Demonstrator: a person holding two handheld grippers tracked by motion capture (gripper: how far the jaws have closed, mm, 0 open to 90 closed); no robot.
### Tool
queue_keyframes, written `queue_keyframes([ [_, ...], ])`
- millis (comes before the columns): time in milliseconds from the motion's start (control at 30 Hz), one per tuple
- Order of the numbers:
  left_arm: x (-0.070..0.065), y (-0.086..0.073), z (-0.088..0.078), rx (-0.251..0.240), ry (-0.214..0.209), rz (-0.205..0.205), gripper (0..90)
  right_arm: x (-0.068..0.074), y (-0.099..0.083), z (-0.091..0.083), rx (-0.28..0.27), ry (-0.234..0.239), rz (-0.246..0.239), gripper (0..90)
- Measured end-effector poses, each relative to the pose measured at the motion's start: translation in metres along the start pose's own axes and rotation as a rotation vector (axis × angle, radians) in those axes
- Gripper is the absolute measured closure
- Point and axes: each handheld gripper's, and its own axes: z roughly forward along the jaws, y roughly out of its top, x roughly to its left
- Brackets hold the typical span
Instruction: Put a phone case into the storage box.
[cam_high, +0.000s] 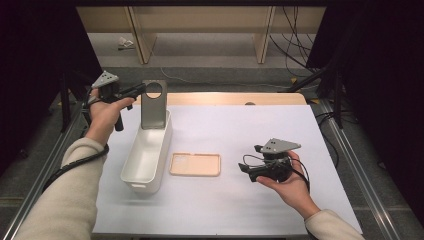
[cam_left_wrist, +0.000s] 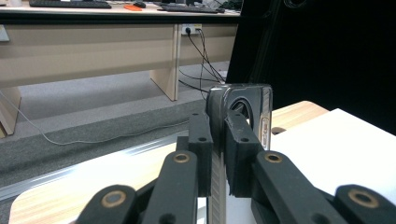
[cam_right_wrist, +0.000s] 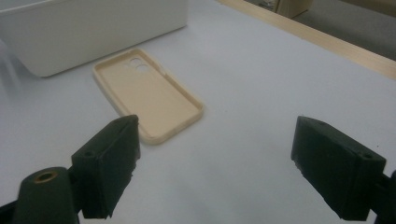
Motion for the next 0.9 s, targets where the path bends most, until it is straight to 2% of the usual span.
queue_keyframes([
  [900, 0.009, -0.014, 0.017, 0.031, 0.011, 0.007, 82.1, 0.0, 0.0, 0.0, -0.001, 0.0, 0.0, 16.3],
])
